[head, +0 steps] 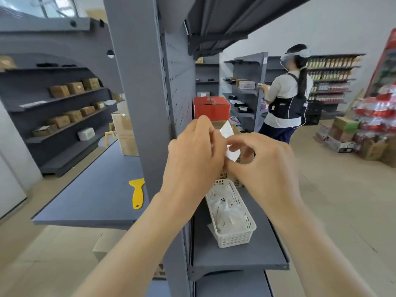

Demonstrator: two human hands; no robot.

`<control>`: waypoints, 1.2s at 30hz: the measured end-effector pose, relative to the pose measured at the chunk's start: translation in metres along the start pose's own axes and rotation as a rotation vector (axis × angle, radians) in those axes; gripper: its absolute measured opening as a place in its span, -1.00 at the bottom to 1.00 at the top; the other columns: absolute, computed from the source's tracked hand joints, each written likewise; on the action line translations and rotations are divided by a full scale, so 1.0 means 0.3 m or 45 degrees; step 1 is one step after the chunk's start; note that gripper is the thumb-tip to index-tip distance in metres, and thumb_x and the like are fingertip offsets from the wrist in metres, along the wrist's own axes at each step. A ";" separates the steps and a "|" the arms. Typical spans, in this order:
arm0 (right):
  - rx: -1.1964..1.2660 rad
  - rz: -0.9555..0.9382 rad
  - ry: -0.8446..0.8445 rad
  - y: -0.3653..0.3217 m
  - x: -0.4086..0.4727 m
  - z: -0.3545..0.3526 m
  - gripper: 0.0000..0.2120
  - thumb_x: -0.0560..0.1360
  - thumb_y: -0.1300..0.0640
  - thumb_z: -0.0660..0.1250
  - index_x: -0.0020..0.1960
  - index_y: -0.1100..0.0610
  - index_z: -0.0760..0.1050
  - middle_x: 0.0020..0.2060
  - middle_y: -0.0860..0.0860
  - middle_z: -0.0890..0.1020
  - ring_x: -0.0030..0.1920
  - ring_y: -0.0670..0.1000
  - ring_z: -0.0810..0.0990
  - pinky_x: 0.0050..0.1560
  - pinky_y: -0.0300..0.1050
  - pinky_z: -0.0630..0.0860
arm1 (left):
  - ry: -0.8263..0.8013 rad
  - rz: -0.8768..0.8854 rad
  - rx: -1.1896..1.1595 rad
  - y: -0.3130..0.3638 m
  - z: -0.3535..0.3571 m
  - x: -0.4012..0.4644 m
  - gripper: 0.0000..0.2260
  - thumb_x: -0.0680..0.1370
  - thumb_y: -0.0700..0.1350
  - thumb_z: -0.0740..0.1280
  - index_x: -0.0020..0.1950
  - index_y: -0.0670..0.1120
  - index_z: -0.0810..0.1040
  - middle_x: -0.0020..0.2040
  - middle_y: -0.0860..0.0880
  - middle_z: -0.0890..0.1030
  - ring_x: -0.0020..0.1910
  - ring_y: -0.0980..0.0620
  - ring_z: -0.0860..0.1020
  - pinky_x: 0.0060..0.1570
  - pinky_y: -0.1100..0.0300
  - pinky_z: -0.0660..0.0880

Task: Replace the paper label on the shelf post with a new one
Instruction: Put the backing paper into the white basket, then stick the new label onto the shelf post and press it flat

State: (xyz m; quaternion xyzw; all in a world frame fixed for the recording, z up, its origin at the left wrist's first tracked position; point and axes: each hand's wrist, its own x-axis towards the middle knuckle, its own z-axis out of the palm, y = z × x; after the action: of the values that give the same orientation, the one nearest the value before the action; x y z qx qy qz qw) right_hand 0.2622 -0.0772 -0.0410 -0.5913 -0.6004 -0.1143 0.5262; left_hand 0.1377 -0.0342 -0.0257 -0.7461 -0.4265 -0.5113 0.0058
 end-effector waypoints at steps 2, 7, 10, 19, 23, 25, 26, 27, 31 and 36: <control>-0.046 -0.019 0.069 -0.032 0.016 0.000 -0.76 0.36 -0.17 0.39 -0.05 -0.15 0.73 -0.22 -0.18 0.74 -0.24 -0.10 0.65 -0.25 -0.01 0.60 | 0.021 0.013 -0.020 0.005 -0.028 0.006 -0.79 0.63 -0.10 0.22 -0.20 -0.04 0.34 -0.25 0.05 0.52 -0.29 -0.03 0.46 -0.22 0.14 0.25; -0.058 -0.034 0.148 -0.093 0.030 -0.010 -0.91 0.46 -0.11 0.47 -0.10 -0.16 0.75 -0.24 -0.18 0.75 -0.26 -0.07 0.65 -0.23 -0.02 0.59 | -0.019 0.021 -0.283 -0.008 -0.117 0.022 -0.80 0.63 -0.02 0.26 -0.17 0.01 0.55 -0.27 0.07 0.62 -0.30 0.04 0.62 -0.15 -0.06 0.58; 0.138 0.044 0.157 -0.112 0.050 -0.041 -0.92 0.48 -0.07 0.49 -0.10 -0.12 0.75 -0.27 -0.19 0.74 -0.29 -0.10 0.65 -0.22 -0.02 0.61 | -0.099 -0.132 -0.648 -0.002 -0.194 0.014 -0.77 0.64 0.10 0.26 -0.09 0.04 0.62 -0.24 0.03 0.64 -0.37 0.01 0.67 -0.25 0.04 0.66; 0.804 0.259 -0.139 -0.206 0.043 -0.014 -0.96 0.44 0.05 0.55 -0.13 0.00 0.76 -0.22 -0.03 0.79 -0.14 0.16 0.74 -0.13 0.09 0.69 | -0.032 -0.260 -0.693 -0.131 -0.312 0.008 -0.87 0.56 0.11 0.39 -0.15 0.13 0.64 -0.25 0.01 0.66 -0.53 0.16 0.50 -0.50 0.39 0.40; 0.794 0.223 -0.186 -0.243 0.058 0.044 -0.88 0.46 -0.05 0.52 -0.14 -0.01 0.77 -0.25 -0.10 0.79 -0.22 -0.12 0.73 -0.13 -0.18 0.62 | -0.007 -0.280 -0.640 -0.180 -0.344 0.012 -0.84 0.58 0.06 0.38 -0.18 0.09 0.62 -0.23 0.11 0.69 -0.48 0.19 0.53 -0.50 0.39 0.42; 0.745 0.193 -0.180 -0.253 0.067 0.071 -0.85 0.48 -0.07 0.51 -0.16 -0.01 0.76 -0.26 -0.12 0.79 -0.20 -0.08 0.76 -0.12 -0.13 0.63 | -0.002 -0.285 -0.619 -0.201 -0.349 0.008 -0.83 0.59 0.05 0.38 -0.20 0.08 0.61 -0.24 0.14 0.69 -0.47 0.21 0.53 -0.49 0.38 0.41; 0.725 0.172 -0.177 -0.256 0.068 0.083 -0.85 0.48 -0.07 0.51 -0.16 -0.01 0.76 -0.27 -0.12 0.79 -0.20 -0.06 0.76 -0.12 -0.14 0.64 | 0.000 -0.289 -0.611 -0.210 -0.351 0.005 -0.82 0.59 0.05 0.38 -0.20 0.08 0.60 -0.26 0.12 0.70 -0.46 0.22 0.53 -0.49 0.37 0.41; 0.711 0.155 -0.177 -0.260 0.067 0.093 -0.85 0.49 -0.05 0.51 -0.16 0.01 0.76 -0.28 -0.11 0.78 -0.21 -0.06 0.76 -0.13 -0.17 0.63 | -0.001 -0.296 -0.607 -0.218 -0.353 0.003 -0.83 0.59 0.05 0.37 -0.19 0.06 0.61 -0.26 0.10 0.70 -0.45 0.24 0.54 -0.48 0.38 0.40; 0.628 0.131 -0.179 -0.272 0.054 0.127 -0.85 0.51 -0.01 0.50 -0.19 0.02 0.75 -0.31 -0.11 0.77 -0.26 -0.09 0.73 -0.18 -0.14 0.65 | -0.009 -0.347 -0.623 -0.249 -0.354 0.004 -0.83 0.60 0.01 0.37 -0.13 -0.03 0.64 -0.25 0.08 0.71 -0.35 0.30 0.63 -0.49 0.41 0.41; 0.501 0.133 -0.145 -0.277 0.048 0.160 -0.82 0.51 -0.10 0.47 -0.19 -0.03 0.72 -0.31 -0.14 0.76 -0.24 -0.09 0.74 -0.14 0.14 0.68 | -0.014 -0.389 -0.673 -0.282 -0.337 0.014 -0.80 0.60 -0.01 0.38 -0.13 -0.09 0.66 -0.26 0.06 0.72 -0.40 0.26 0.60 -0.49 0.39 0.41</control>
State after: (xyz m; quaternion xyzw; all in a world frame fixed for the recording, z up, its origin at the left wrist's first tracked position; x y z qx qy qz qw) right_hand 0.1731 -0.0552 -0.0100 -0.5128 -0.6085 0.0661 0.6020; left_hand 0.0071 -0.0225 -0.0104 -0.6517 -0.3858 -0.5956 -0.2677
